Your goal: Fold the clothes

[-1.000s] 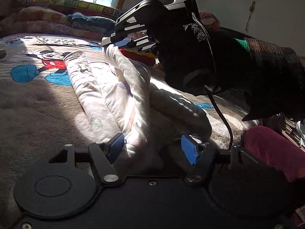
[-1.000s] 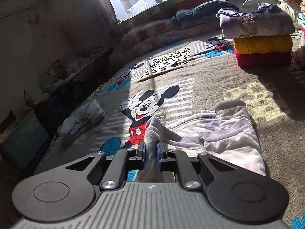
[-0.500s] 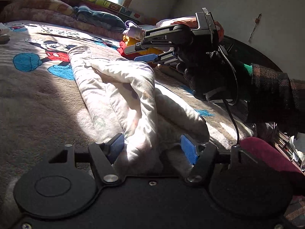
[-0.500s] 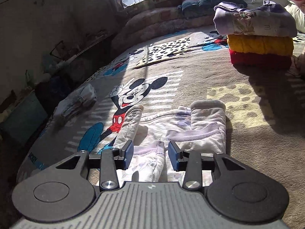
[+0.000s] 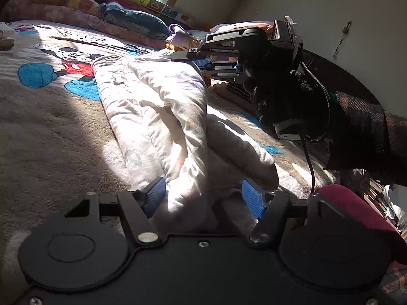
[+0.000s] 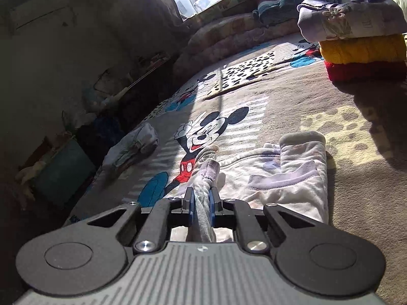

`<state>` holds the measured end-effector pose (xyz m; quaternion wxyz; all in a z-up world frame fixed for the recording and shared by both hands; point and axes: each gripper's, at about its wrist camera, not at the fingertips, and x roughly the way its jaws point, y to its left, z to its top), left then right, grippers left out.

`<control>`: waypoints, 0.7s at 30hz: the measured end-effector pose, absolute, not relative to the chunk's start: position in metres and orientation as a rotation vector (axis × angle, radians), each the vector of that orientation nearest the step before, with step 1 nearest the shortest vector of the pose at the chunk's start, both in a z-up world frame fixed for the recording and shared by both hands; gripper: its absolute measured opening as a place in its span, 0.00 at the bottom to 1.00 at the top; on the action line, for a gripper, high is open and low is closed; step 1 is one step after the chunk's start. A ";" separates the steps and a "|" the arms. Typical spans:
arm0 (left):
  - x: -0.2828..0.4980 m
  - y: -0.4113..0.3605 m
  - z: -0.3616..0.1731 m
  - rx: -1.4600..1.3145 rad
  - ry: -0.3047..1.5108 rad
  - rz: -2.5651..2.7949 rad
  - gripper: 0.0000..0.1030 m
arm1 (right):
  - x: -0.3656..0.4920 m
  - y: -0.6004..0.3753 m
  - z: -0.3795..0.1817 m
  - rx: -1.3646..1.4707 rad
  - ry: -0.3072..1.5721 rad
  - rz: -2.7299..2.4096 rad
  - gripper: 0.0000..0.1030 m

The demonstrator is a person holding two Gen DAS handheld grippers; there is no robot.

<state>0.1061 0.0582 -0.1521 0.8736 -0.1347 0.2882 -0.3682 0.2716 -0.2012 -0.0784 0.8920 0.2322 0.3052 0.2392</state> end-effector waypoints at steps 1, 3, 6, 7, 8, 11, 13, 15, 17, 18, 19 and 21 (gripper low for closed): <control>0.107 0.060 -0.153 -0.298 0.608 -0.772 0.64 | 0.272 -0.202 -0.075 0.495 0.619 0.499 0.13; 0.111 0.064 -0.154 -0.338 0.620 -0.777 0.64 | 0.275 -0.200 -0.069 0.497 0.591 0.503 0.12; 0.114 0.069 -0.156 -0.394 0.636 -0.784 0.64 | 0.279 -0.191 -0.065 0.485 0.565 0.520 0.12; 0.115 0.072 -0.157 -0.417 0.642 -0.786 0.64 | 0.280 -0.188 -0.064 0.480 0.556 0.525 0.12; 0.117 0.074 -0.157 -0.438 0.649 -0.789 0.64 | 0.282 -0.185 -0.065 0.476 0.552 0.526 0.12; 0.121 0.081 -0.160 -0.503 0.670 -0.795 0.64 | 0.287 -0.179 -0.069 0.477 0.546 0.530 0.12; 0.123 0.086 -0.162 -0.549 0.684 -0.799 0.64 | 0.291 -0.175 -0.073 0.476 0.547 0.524 0.12; 0.126 0.093 -0.165 -0.610 0.700 -0.806 0.64 | 0.294 -0.172 -0.075 0.471 0.544 0.522 0.12; 0.129 0.100 -0.168 -0.680 0.718 -0.813 0.64 | 0.297 -0.170 -0.078 0.467 0.550 0.518 0.12; 0.131 0.103 -0.170 -0.718 0.728 -0.815 0.64 | 0.300 -0.169 -0.080 0.459 0.556 0.512 0.12; 0.134 0.107 -0.172 -0.759 0.738 -0.816 0.64 | 0.303 -0.167 -0.082 0.451 0.563 0.505 0.12; 0.137 0.113 -0.176 -0.824 0.750 -0.819 0.64 | 0.307 -0.166 -0.086 0.449 0.569 0.494 0.12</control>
